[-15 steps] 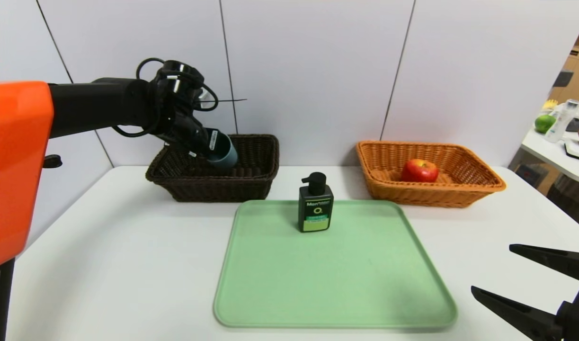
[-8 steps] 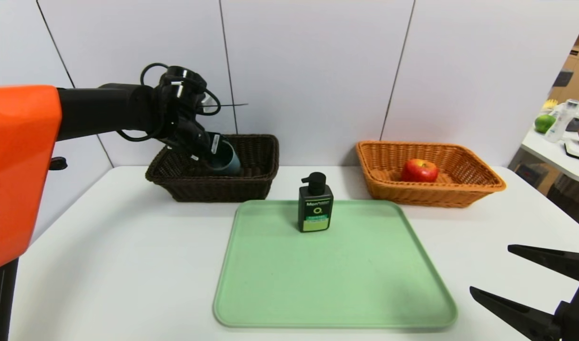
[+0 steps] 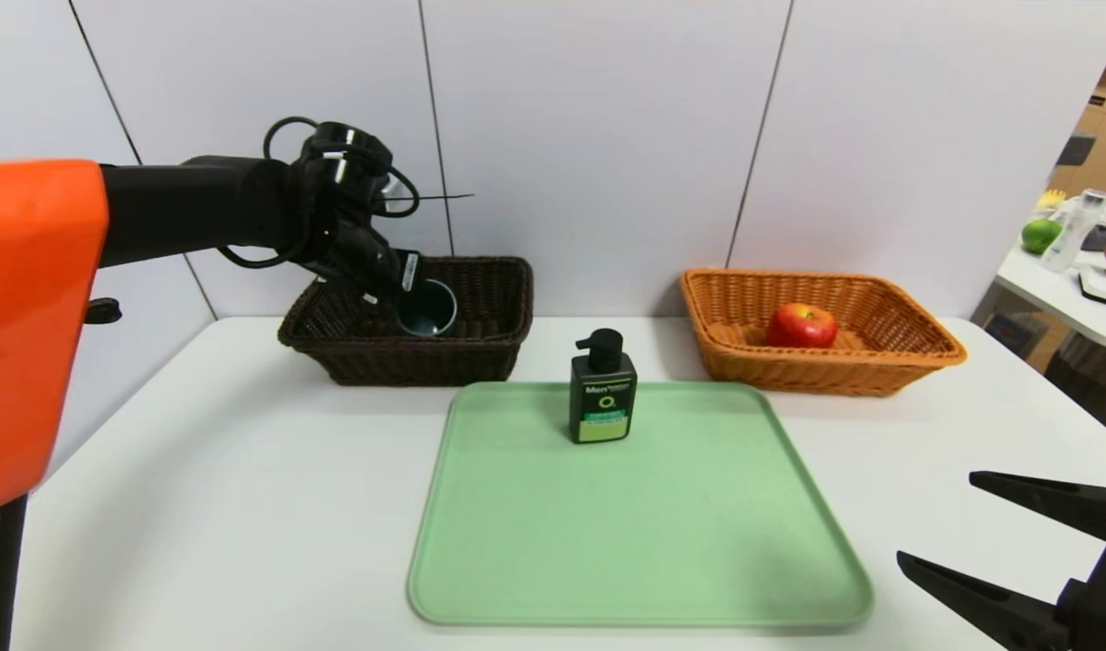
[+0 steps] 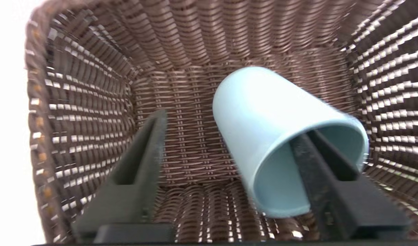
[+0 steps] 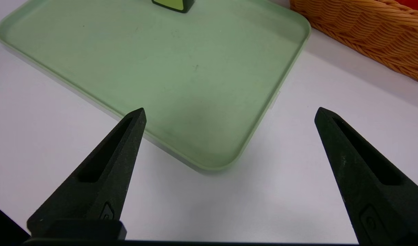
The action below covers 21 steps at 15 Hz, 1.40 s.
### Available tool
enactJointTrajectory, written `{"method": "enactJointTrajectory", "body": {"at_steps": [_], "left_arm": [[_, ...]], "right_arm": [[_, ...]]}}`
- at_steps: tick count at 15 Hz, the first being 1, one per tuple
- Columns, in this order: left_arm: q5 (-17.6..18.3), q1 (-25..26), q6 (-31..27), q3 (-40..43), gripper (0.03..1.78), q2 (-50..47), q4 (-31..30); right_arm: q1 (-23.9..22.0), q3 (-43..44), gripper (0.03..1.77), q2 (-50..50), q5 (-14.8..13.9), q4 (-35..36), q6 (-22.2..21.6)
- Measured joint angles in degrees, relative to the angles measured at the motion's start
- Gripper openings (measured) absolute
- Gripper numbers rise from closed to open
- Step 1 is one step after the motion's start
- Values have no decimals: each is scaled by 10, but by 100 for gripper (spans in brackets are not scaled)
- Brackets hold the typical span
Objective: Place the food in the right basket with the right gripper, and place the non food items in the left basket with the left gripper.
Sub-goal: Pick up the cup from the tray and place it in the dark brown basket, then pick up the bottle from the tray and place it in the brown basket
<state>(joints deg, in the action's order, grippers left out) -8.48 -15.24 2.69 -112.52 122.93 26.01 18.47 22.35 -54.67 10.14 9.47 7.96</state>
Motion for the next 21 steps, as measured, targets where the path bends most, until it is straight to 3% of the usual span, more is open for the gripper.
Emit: {"method": "enactJointTrajectory", "body": {"at_steps": [4,8,12,15,21], "left_arm": [[8,-35,-4,1,143,-47,2],[46,-83,-3,35,154,-108,0],[108,-108,-2,83,161,-171,-1],[123,-127,-6,102,164,-203,-1],[178,-132,-79,102,167,-210,-1]], "right_arm": [[0,2,170,-3,1,0,0],[0,3,170,-6,-1,0,0],[0,4,170,-10,-2,0,0],[0,6,170,-14,-2,1,0],[0,10,170,-16,-3,1,-1]]}}
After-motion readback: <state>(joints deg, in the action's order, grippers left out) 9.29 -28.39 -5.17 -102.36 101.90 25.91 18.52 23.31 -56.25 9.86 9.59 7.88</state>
